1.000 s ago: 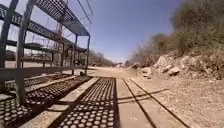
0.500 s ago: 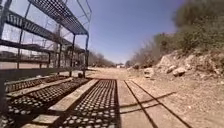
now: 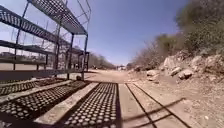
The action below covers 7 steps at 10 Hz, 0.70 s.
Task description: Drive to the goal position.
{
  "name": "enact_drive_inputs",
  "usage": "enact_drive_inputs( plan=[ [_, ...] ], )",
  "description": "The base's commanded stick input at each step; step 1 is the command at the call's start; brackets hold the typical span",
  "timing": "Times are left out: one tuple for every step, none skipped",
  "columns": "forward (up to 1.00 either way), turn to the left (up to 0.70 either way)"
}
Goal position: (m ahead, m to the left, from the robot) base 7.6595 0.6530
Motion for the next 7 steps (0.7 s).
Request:
enact_drive_inputs(
  plan=[
    [0.7, 0.0],
    [0.7, 0.0],
    [0.7, 0.0],
    [0.7, 0.0],
    [0.7, 0.0],
    [0.7, 0.0],
    [0.7, 0.0]
  ],
)
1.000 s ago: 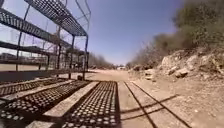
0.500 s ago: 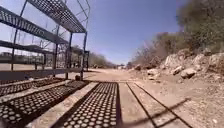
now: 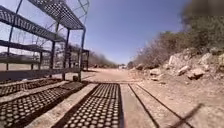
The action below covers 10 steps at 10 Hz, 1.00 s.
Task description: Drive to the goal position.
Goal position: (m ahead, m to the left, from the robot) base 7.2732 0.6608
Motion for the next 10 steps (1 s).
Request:
enact_drive_inputs(
  plan=[
    [0.7, 0.0],
    [0.7, 0.0],
    [0.7, 0.0],
    [0.7, 0.0],
    [0.7, 0.0],
    [0.7, 0.0],
    [0.7, 0.0],
    [0.7, 0.0],
    [0.7, 0.0],
    [0.7, 0.0]
  ],
)
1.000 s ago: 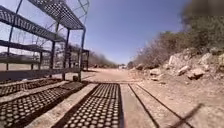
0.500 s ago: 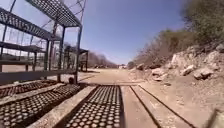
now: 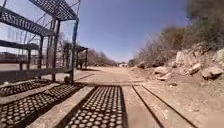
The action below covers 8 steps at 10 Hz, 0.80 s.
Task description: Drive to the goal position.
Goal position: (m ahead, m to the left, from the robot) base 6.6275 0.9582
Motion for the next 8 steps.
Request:
enact_drive_inputs(
  plan=[
    [0.7, 0.0],
    [0.7, 0.0],
    [0.7, 0.0],
    [0.7, 0.0],
    [0.7, 0.0],
    [0.7, 0.0],
    [0.7, 0.0],
    [0.7, 0.0]
  ],
)
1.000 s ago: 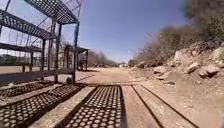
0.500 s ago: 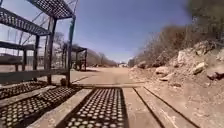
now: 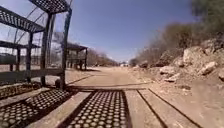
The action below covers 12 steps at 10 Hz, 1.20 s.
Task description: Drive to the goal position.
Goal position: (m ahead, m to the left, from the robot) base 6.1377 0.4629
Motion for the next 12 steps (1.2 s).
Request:
enact_drive_inputs(
  plan=[
    [0.7, 0.0],
    [0.7, 0.0],
    [0.76, 0.0],
    [0.83, 0.0],
    [0.85, 0.0],
    [0.85, 0.0],
    [0.85, 0.0],
    [0.85, 0.0],
    [0.85, 0.0],
    [0.85, 0.0],
    [0.85, 0.0],
    [0.85, 0.0]
  ],
)
